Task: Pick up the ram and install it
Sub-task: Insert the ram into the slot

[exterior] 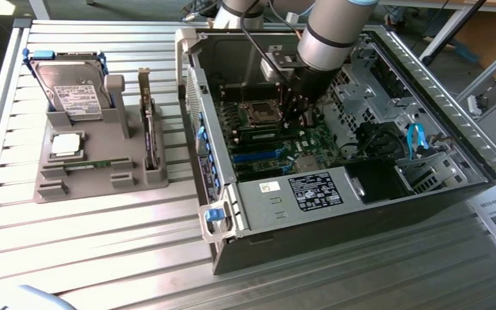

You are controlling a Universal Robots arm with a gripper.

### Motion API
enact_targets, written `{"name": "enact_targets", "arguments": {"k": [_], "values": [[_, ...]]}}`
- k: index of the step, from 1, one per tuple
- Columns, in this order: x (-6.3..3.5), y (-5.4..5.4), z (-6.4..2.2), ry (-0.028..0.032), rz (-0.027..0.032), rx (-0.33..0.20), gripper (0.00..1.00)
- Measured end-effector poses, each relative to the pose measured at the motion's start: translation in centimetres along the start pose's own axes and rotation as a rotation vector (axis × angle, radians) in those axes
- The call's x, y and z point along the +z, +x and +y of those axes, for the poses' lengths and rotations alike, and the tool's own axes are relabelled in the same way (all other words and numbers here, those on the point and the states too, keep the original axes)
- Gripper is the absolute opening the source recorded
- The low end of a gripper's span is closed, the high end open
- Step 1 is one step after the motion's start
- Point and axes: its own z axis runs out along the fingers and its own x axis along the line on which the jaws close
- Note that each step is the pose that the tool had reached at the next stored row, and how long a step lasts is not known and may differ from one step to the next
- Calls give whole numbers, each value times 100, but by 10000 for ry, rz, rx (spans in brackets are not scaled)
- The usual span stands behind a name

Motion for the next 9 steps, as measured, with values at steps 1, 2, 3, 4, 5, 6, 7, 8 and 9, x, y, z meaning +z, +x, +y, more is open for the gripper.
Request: {"name": "enact_targets", "arguments": {"k": [1, 2, 3, 4, 5, 6, 7, 8, 9], "values": [[5, 0, 0, 0, 1, 0, 12], [10, 0, 0, 0, 1, 0, 12], [11, 0, 0, -1, 3, 0, 12], [11, 0, 0, -1, 3, 0, 12], [11, 0, 0, -1, 4, 0, 12], [11, 0, 0, -1, 4, 0, 12], [12, 0, 0, -1, 3, 0, 12], [12, 0, 0, -1, 3, 0, 12], [12, 0, 0, 0, 3, 0, 12]]}}
